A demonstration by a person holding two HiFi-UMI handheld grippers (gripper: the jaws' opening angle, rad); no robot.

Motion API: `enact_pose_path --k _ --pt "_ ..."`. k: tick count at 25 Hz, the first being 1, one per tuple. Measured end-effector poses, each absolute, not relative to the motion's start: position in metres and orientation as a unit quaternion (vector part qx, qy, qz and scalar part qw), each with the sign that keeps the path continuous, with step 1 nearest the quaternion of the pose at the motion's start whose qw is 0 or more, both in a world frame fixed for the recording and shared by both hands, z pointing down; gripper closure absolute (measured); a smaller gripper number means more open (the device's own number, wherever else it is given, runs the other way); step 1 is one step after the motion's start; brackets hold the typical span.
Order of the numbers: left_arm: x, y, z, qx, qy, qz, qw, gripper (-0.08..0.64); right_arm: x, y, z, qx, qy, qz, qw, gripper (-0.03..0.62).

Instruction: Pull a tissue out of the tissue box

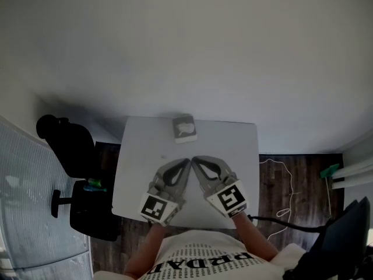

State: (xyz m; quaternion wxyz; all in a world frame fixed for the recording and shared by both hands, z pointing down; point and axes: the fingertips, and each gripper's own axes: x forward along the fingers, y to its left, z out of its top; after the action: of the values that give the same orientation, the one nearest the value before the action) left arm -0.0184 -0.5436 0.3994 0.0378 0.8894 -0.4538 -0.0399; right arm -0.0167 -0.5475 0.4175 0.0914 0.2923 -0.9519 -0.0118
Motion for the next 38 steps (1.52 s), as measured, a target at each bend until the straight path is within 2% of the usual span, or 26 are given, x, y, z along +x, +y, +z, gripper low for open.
enact_pose_path --k 4,9,22,38 --pt "-0.026 -0.555 0.399 0.897 -0.438 -0.045 0.03 0.568 -0.024 -0.558 0.424 0.303 -0.947 -0.014 0.109 0.584" --pt "-0.032 -0.57 0.411 0.899 -0.434 -0.042 0.041 0.569 -0.03 -0.576 0.439 0.305 -0.944 -0.004 0.129 0.534" --pt "-0.059 -0.616 0.469 0.887 -0.454 -0.02 0.074 0.568 -0.052 -0.626 0.495 0.286 -0.943 0.019 0.17 0.534" --pt "-0.088 -0.69 0.559 0.881 -0.459 -0.011 0.116 0.568 -0.073 -0.703 0.595 0.286 -0.924 0.009 0.255 0.511"
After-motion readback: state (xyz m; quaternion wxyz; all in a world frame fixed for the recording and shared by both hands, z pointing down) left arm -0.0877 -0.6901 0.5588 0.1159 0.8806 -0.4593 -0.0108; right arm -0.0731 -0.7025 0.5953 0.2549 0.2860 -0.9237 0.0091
